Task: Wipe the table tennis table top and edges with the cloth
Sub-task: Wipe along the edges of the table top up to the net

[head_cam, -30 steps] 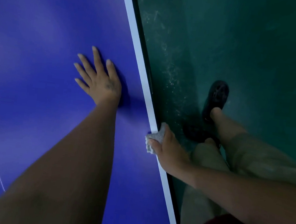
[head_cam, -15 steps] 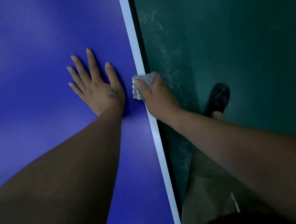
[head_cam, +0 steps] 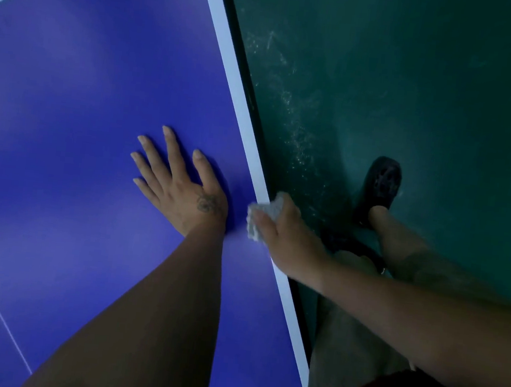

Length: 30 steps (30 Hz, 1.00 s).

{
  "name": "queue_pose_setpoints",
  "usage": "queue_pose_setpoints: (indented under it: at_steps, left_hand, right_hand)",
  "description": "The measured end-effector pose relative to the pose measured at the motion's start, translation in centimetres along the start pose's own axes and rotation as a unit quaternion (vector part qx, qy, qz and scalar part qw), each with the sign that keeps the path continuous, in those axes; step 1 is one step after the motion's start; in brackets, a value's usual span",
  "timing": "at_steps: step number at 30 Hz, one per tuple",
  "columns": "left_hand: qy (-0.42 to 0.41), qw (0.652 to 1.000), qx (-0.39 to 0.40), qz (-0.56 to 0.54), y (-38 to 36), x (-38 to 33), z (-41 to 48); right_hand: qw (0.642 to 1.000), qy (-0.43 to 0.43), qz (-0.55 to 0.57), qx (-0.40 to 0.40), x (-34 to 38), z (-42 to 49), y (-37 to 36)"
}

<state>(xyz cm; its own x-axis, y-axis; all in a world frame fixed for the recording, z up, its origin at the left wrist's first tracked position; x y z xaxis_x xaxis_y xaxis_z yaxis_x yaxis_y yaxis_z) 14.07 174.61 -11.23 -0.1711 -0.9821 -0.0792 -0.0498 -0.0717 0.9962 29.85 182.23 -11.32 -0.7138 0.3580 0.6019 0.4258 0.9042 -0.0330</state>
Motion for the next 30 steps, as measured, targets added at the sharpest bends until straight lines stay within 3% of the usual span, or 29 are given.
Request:
queue_pose_setpoints:
  at_steps: [8,13,16,19,22,26,30]
  left_hand:
    - [-0.005,1.0,-0.019,-0.006,-0.3,0.4,-0.1]
    - [-0.009,1.0,-0.014,-0.009,-0.3,0.5,-0.1]
    - [-0.012,1.0,-0.01,-0.006,-0.2,0.5,-0.1]
    - [-0.01,1.0,-0.002,-0.006,-0.1,0.4,-0.1]
    - [-0.012,1.0,-0.002,-0.007,0.2,0.2,0.0]
    - [-0.012,1.0,-0.002,-0.005,0.2,0.2,-0.1]
    - [-0.013,1.0,0.003,-0.007,0.1,0.1,-0.1]
  right_hand:
    - [0.999,0.033,0.002,-0.015,10.8,9.8,2.7]
    - [0.998,0.057,-0.02,-0.002,5.6,4.2,1.8]
    - [0.999,0.009,0.035,0.035,1.9,0.9,1.1]
    - [1.0,-0.026,0.017,-0.001,2.1,0.6,0.5]
    - [0.999,-0.003,-0.035,-0.026,6.0,3.1,1.2]
    - [0.994,0.104,0.019,0.001,15.0,10.0,3.8]
    - [0.996,0.06,-0.02,-0.063,20.6,15.0,4.6]
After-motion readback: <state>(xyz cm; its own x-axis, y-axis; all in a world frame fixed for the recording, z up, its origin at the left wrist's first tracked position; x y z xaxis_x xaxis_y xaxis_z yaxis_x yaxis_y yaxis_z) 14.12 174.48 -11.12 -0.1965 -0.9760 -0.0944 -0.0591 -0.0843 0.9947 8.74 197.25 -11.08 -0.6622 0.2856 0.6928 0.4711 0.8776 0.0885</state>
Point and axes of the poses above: each hand's wrist, its own z-axis towards the middle knuckle, its own y-axis out of the back of the hand, x = y × z, the point moved 2 cm from there along z, towards the middle knuckle, and after that the axes turned 5 degrees about z, right-handed, at the moved point
